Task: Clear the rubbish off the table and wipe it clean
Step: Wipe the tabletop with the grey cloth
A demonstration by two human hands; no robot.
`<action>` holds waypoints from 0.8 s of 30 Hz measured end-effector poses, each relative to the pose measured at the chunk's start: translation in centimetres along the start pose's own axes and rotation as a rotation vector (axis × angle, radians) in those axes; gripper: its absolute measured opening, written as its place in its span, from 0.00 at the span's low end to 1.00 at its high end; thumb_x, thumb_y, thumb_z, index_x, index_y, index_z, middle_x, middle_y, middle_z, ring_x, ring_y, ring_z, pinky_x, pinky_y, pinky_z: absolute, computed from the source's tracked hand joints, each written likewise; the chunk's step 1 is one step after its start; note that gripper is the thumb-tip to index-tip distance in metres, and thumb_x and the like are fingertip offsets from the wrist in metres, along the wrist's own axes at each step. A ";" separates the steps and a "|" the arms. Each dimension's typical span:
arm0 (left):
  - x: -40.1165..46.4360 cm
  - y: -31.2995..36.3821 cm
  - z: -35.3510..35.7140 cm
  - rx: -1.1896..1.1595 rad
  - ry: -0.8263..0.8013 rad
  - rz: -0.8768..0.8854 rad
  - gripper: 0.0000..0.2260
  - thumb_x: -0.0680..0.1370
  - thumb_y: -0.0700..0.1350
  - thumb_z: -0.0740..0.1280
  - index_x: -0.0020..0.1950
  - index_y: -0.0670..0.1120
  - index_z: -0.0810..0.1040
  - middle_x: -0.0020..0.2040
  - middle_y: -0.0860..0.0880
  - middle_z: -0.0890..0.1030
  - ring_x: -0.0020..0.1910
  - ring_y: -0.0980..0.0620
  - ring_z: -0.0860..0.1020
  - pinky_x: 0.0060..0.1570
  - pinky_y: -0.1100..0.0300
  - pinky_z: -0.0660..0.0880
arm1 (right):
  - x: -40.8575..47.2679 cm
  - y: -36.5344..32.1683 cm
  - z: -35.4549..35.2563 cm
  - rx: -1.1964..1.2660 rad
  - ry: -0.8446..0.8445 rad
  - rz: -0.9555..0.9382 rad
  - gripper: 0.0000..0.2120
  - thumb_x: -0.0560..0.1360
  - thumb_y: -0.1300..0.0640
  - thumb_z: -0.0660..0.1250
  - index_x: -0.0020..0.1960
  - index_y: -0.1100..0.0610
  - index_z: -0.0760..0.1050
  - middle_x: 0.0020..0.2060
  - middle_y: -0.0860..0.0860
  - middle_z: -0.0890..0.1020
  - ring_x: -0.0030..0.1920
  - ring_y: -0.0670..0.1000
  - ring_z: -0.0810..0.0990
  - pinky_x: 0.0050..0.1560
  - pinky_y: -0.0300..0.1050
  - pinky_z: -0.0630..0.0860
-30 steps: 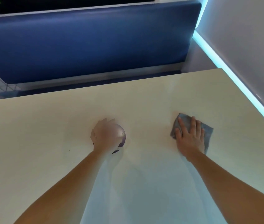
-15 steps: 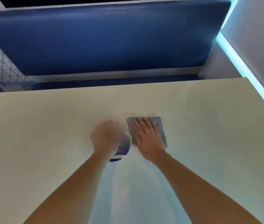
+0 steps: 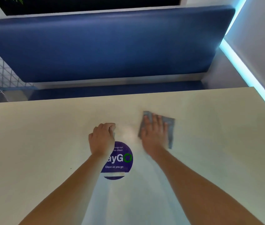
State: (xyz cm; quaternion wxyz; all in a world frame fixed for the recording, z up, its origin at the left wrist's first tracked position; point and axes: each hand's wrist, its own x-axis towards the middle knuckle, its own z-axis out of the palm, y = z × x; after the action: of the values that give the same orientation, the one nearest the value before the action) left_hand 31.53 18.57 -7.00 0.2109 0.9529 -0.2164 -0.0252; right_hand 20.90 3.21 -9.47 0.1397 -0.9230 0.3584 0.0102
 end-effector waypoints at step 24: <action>5.7 -0.4 -0.2 0.124 -0.347 -0.248 0.23 0.85 0.49 0.51 0.78 0.60 0.48 0.79 0.53 0.40 0.78 0.51 0.39 0.75 0.49 0.44 | 7.0 -4.4 -0.1 -0.044 -0.075 -0.117 0.26 0.83 0.47 0.39 0.79 0.47 0.36 0.78 0.50 0.38 0.78 0.53 0.35 0.76 0.56 0.35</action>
State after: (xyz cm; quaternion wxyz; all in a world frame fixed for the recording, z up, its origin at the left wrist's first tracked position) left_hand 36.91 16.53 -6.70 0.1066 0.9647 -0.1318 -0.2013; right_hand 29.04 1.70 -9.06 0.1331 -0.9441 0.2982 0.0443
